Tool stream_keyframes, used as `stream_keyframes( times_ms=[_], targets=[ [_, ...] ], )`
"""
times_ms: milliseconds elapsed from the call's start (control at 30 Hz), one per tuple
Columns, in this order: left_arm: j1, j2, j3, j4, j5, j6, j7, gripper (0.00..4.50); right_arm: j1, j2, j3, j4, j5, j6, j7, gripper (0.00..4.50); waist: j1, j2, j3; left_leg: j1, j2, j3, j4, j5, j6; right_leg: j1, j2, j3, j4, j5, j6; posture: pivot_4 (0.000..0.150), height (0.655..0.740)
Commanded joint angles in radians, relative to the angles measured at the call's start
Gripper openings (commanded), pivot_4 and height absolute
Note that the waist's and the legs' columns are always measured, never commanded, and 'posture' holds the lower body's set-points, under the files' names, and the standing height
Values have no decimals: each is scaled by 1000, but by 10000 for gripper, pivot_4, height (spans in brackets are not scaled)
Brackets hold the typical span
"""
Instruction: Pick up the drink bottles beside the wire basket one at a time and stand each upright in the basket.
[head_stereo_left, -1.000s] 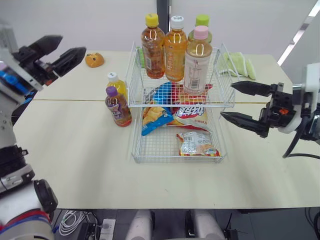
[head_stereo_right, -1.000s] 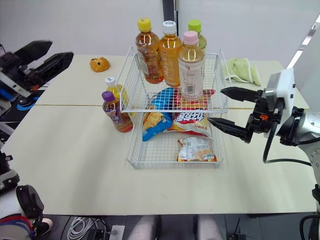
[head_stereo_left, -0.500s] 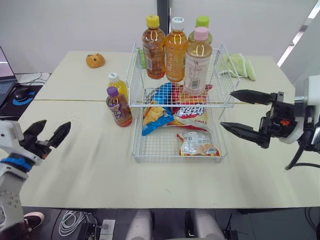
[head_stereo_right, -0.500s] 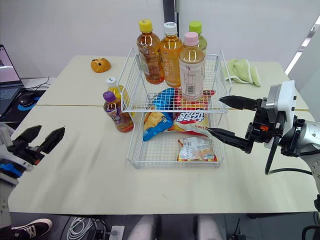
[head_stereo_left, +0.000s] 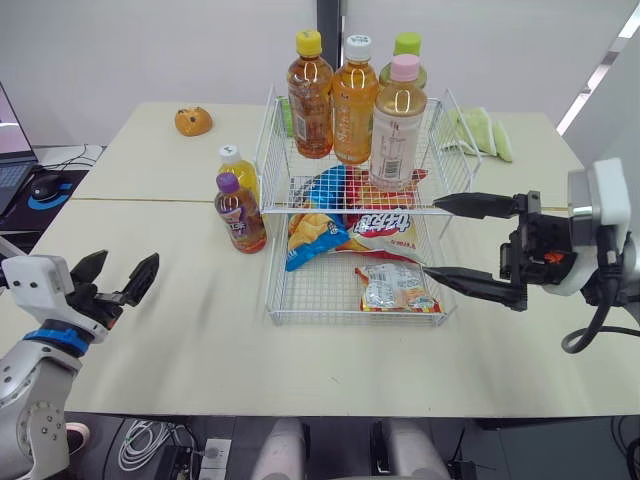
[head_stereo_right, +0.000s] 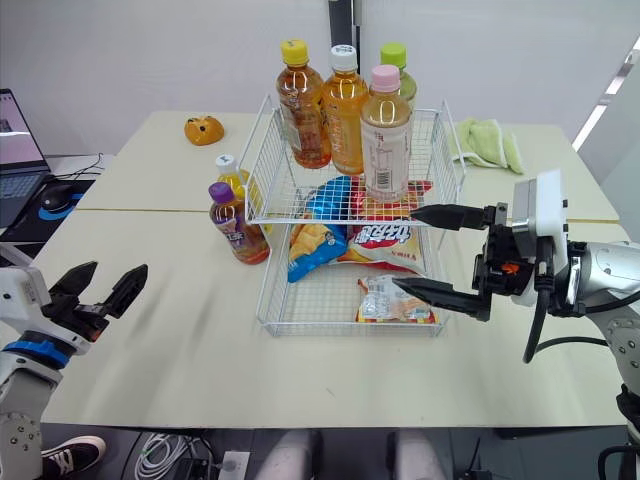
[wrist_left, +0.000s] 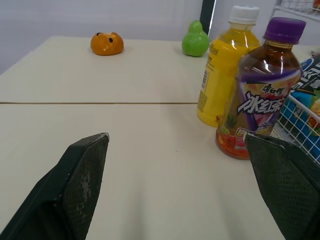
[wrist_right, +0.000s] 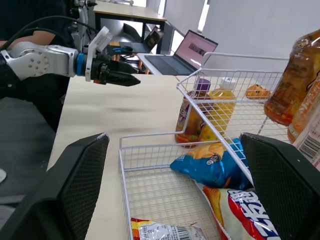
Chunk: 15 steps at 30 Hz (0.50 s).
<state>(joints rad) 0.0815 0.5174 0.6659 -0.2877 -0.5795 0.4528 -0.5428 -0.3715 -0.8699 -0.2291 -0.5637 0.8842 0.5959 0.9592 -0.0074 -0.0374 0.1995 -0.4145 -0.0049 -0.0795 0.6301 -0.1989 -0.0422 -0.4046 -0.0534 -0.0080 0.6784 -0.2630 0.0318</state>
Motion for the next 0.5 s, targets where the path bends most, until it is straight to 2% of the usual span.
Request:
stream_keyframes(
  times_ms=[33,500],
  targets=[
    [17,-6,-1,-63,-24,-4,24,44876,-19,11,6,0,-9,-32,13,45000,0,0,0,0,0,0,0,0,0,0,0,0,0,0,0,1500,7400],
    [45,5,-4,-165,-107,7,59,44876,-90,31,51,52,-40,-45,24,45000,3,0,0,0,0,0,0,0,0,0,0,0,0,0,0,1500,7400]
  ],
)
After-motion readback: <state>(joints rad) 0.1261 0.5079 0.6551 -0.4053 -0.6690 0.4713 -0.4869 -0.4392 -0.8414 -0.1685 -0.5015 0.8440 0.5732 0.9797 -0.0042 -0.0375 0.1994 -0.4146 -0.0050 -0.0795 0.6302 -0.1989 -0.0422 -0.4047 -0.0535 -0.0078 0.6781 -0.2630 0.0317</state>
